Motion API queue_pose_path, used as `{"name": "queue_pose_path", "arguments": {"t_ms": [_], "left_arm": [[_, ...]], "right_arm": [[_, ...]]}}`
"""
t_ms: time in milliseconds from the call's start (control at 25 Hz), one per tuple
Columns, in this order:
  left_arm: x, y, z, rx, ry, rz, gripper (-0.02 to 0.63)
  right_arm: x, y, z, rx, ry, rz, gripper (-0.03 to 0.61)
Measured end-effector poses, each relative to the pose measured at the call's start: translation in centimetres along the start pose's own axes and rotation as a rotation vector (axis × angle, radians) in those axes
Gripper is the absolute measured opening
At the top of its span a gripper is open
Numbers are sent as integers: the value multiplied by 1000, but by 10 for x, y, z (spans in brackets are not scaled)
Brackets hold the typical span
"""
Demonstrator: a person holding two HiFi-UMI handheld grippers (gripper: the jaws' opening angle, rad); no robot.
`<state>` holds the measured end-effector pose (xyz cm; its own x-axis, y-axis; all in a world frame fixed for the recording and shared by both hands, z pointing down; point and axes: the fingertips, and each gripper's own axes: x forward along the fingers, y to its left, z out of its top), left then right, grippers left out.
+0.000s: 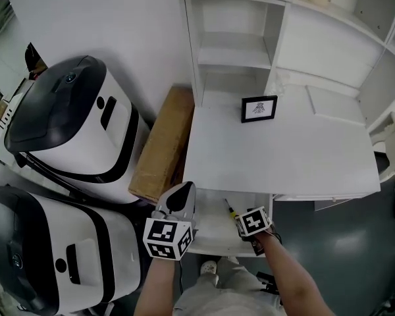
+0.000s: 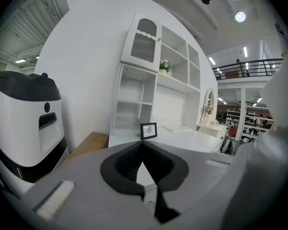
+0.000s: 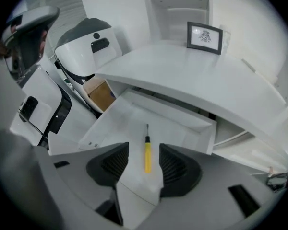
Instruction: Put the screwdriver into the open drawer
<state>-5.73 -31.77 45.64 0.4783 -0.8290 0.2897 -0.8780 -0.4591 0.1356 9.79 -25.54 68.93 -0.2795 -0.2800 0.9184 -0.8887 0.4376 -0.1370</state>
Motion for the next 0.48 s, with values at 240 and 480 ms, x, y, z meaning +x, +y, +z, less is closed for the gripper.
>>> {"name": "queue_pose_path", "arguments": {"t_ms": [240,480], "left_arm": [[-8,-4,13,6,-41,-3,9],[-13,-13,23,16,-70,-19,9]], "right_arm": [[-29,-1,12,-22,-74,-17,153],[-58,-4,24,-18,-156,-51,52]]}}
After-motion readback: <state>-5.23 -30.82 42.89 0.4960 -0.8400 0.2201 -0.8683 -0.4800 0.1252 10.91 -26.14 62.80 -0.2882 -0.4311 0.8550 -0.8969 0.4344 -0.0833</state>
